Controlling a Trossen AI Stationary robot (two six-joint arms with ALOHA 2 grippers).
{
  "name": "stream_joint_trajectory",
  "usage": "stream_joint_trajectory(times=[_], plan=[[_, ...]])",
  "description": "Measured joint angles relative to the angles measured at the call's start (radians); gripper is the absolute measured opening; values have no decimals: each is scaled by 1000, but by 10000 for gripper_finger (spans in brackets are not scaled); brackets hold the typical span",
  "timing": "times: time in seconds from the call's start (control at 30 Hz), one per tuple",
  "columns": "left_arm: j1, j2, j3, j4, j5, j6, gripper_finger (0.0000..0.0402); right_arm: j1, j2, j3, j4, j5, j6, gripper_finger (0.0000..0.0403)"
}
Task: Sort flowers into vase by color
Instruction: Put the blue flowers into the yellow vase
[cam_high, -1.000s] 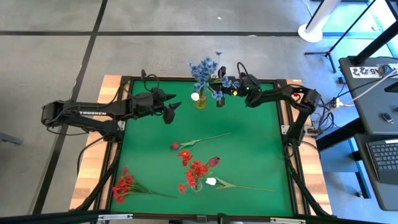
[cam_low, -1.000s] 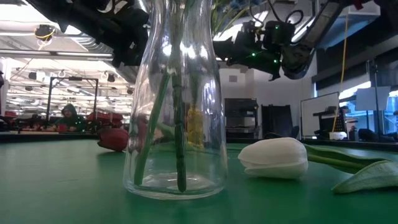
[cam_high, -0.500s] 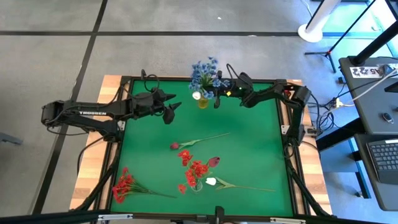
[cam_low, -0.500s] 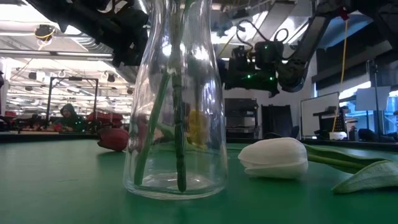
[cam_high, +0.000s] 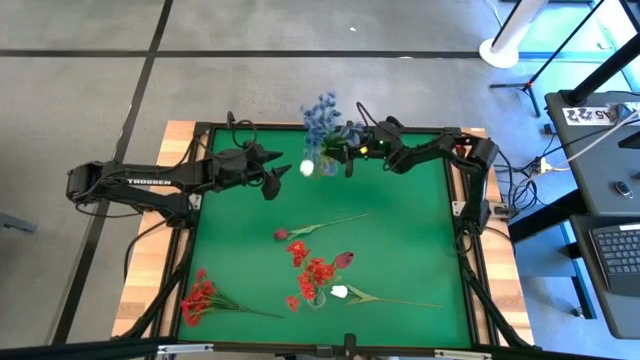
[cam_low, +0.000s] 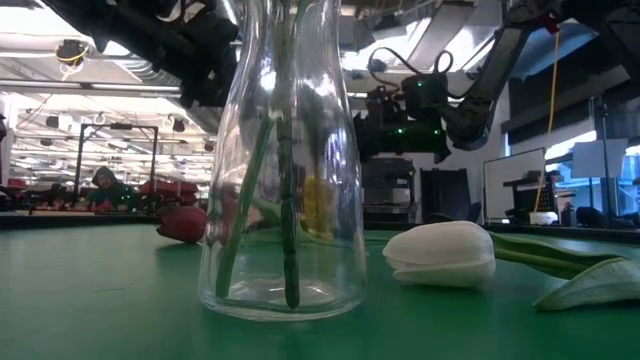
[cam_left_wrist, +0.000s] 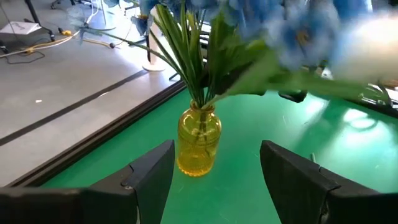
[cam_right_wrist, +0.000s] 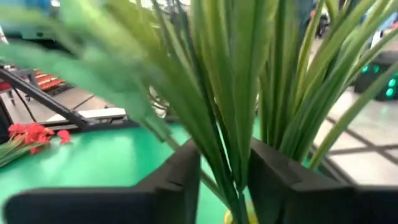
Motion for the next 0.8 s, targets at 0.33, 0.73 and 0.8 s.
stream_joint_trajectory(times=[0.33, 0.73, 0.8], plan=[[0, 0, 0, -30, 0, -9, 233, -3, -111, 0, -205, 2, -48, 265], [0, 0, 0, -31, 0, -11, 233, -2, -339, 0, -606, 98, -222, 337], [0, 0, 0, -31, 0, -11, 233, -2, -366, 0, -632, 98, -225, 339]])
